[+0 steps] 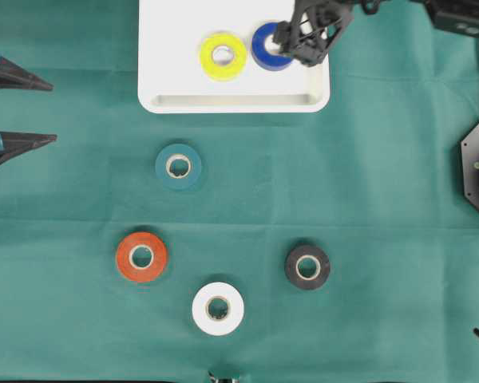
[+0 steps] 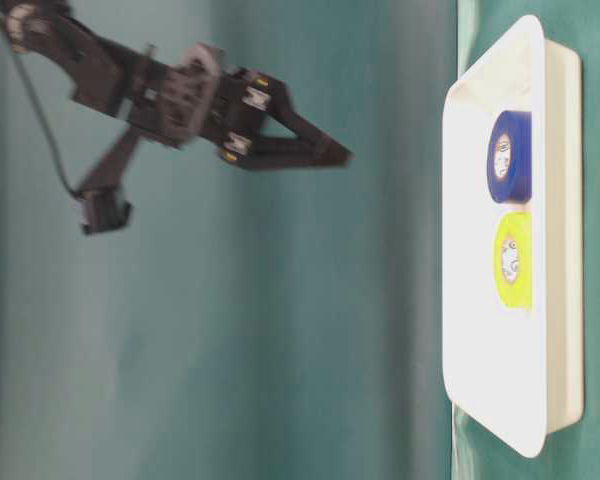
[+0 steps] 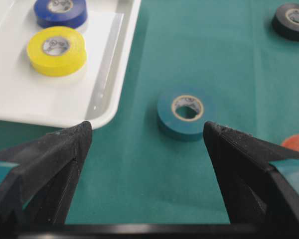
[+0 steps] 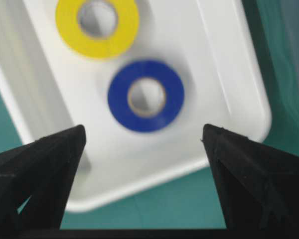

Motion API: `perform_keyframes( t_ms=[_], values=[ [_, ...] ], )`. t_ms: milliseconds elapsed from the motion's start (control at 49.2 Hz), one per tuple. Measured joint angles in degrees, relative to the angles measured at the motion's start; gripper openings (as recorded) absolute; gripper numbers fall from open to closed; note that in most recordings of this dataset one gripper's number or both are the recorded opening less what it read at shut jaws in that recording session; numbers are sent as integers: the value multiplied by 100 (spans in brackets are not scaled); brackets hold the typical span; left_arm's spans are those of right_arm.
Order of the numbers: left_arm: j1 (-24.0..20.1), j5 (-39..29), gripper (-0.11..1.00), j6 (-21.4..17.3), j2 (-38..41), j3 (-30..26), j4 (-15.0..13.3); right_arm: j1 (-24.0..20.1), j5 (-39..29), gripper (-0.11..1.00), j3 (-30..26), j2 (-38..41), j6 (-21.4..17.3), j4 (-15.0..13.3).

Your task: Pick up the tape from a random location and place it into the white case.

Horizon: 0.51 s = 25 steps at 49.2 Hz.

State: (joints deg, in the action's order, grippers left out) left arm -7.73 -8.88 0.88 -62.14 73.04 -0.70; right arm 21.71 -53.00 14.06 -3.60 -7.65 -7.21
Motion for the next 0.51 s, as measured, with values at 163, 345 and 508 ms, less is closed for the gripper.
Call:
perform_keyframes(
  t_ms=[163, 345, 508],
  values=[
    [-88, 0, 98, 0, 0, 0, 0, -9, -580, 90, -255, -290, -158, -44],
    [-114, 0, 98, 0, 0, 0, 9, -9, -879, 90, -378, -571, -378, -316],
    [-114, 0, 98, 0, 0, 9, 0, -9, -861, 90, -378, -615, -475, -404]
  ],
)
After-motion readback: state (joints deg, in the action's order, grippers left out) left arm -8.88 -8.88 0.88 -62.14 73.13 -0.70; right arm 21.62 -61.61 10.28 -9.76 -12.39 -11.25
